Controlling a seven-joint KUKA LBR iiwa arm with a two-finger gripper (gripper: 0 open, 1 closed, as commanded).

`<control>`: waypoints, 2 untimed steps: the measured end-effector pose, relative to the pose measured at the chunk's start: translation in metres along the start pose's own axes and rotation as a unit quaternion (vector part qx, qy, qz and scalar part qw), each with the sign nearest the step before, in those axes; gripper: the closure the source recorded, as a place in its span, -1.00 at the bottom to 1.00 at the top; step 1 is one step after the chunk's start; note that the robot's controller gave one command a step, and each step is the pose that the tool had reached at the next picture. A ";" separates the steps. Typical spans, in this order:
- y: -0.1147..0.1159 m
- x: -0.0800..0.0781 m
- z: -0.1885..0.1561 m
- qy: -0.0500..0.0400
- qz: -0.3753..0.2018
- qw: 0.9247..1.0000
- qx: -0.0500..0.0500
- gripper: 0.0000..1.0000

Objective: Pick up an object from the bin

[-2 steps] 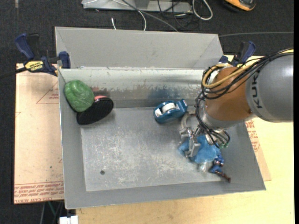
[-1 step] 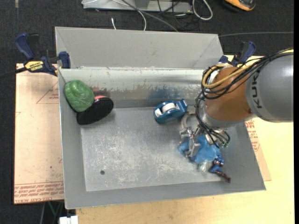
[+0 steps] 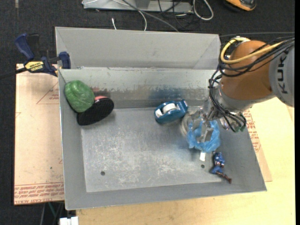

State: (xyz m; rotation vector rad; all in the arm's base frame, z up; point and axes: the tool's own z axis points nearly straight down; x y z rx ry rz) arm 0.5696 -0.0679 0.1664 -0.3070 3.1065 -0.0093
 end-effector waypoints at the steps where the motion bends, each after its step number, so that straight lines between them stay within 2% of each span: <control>1: 0.002 0.003 -0.015 0.001 -0.001 1.000 -0.001 1.00; 2: 0.007 -0.003 -0.081 -0.007 0.000 1.000 0.002 1.00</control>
Offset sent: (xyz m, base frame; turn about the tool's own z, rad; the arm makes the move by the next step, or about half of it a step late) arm -0.0026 0.0071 0.0773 0.0010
